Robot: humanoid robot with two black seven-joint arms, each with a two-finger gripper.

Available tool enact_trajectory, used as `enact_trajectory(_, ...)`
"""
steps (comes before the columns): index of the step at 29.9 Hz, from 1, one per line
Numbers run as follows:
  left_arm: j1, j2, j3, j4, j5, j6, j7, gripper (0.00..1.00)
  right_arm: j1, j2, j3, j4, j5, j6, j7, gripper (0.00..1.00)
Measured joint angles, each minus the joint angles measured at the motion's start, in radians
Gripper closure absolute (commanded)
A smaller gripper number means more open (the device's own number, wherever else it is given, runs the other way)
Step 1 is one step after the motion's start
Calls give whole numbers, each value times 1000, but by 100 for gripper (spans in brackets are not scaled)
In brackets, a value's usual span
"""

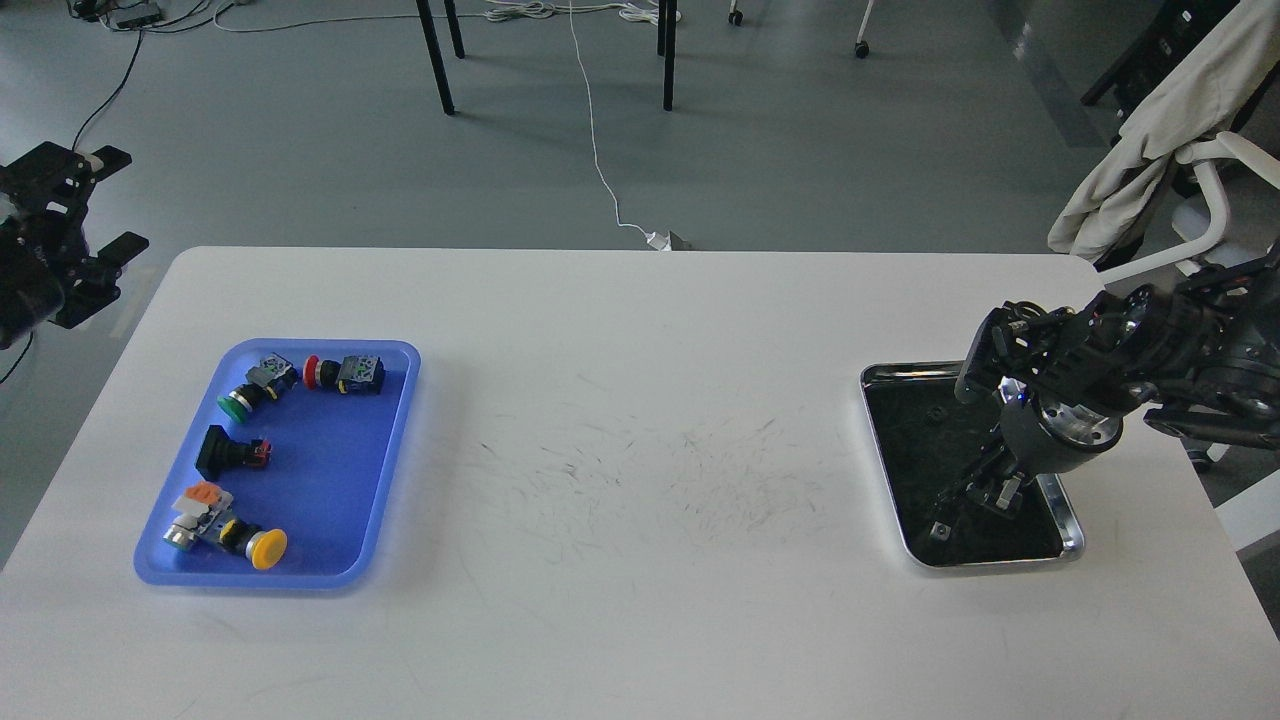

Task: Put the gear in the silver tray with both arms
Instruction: 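Lower the gear into the silver tray and open the right gripper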

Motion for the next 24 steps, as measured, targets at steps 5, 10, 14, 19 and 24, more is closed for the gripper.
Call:
enact_trajectory(5,10,1,-1,0,0,0,0,1,-19,26,1,-23,0,-2,0,93)
enact_trajectory(10,11,-1,-2,0,1,0,0,1,-28,41,1,-36,0,-2,0,79)
enact_trajectory(14,12,-3,-2,0,3,0,0,1,-28,35,2,-36,3,-2,0,66)
enact_trajectory(19,12,-6,-2,1,4,0,0,1,-13,7,2,-28,12,-1,0,51)
enact_trajectory(24,12,-16,-3,2,3,3,0,1,13,-14,1,-19,23,2,0,40)
